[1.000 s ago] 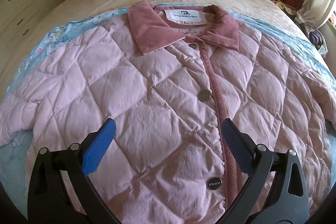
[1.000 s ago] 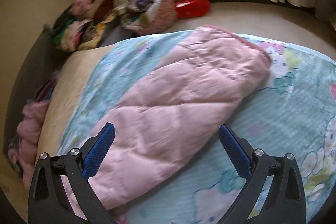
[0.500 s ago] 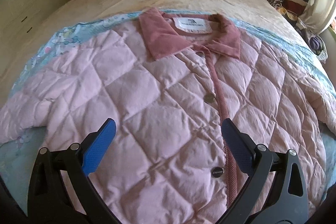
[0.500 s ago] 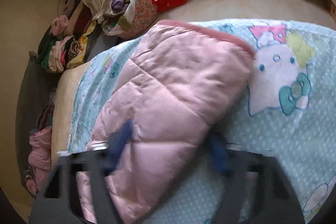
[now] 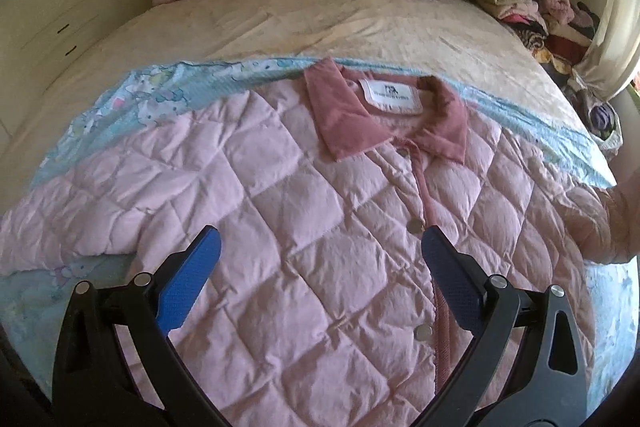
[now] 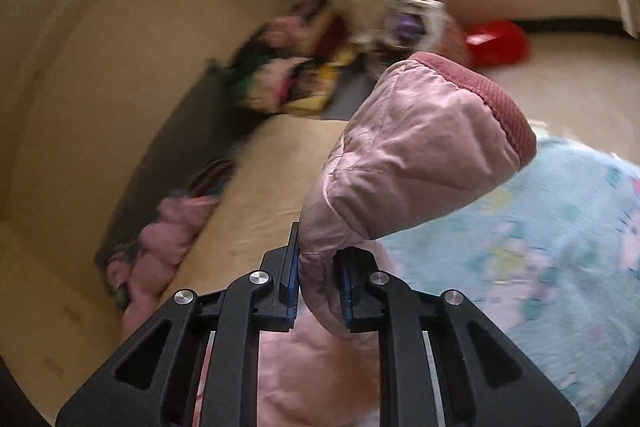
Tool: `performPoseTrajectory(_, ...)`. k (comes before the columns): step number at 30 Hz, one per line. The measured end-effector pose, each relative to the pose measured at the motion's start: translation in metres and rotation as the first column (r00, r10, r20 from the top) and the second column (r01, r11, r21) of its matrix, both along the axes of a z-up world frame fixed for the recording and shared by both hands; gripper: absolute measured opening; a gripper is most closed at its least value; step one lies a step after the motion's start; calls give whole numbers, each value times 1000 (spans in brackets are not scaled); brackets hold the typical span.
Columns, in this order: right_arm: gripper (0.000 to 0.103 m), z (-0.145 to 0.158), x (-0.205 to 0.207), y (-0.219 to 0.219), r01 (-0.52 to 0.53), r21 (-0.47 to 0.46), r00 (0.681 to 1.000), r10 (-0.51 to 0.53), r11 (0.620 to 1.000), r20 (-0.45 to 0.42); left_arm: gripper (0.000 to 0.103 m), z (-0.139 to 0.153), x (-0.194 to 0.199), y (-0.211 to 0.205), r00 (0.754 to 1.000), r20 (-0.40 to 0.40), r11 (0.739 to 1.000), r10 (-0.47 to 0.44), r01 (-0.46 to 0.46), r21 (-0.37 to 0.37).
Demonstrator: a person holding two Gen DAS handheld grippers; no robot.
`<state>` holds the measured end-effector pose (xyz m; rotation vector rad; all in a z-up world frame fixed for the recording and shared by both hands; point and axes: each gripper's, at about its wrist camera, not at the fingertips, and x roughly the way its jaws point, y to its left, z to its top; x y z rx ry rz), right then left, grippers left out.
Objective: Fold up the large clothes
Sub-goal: 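Close the right gripper on the sleeve cuff and lift it, then carry the sleeve across the jacket body and open the right gripper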
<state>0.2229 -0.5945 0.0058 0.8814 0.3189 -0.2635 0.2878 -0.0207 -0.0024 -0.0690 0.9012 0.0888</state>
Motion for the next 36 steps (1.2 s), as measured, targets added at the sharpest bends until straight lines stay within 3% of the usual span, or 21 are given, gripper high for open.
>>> performPoseTrajectory(9, 15, 72, 36, 84, -203, -167, 971, 220, 965, 94, 94, 23, 1, 34, 998, 42, 998, 43, -41, -45)
performPoseTrajectory(15, 15, 95, 55, 153, -303, -270, 933, 342, 914, 110, 94, 32, -2, 63, 995, 75, 988, 66, -54, -147)
performPoseTrajectory(19, 15, 100, 65, 197, -367, -316, 902, 417, 875, 109, 94, 32, -3, 84, 990, 93, 976, 108, -87, -200)
performPoseTrajectory(24, 15, 99, 80, 257, -435, -363, 866, 494, 824, 83, 94, 30, -4, 105, 974, 127, 968, 190, -165, -189)
performPoseTrajectory(27, 15, 93, 87, 285, -471, -382, 844, 532, 795, 66, 94, 25, -3, 114, 972, 123, 965, 198, -171, -201)
performPoseTrajectory(32, 14, 75, 99, 320, -510, -381, 826, 563, 771, 34, 94, 9, 2, 128, 981, 92, 938, 171, -134, -321)
performPoseTrajectory(36, 14, 61, 105, 347, -540, -375, 811, 585, 754, 10, 94, -3, 6, 132, 984, 85, 933, 155, -118, -340)
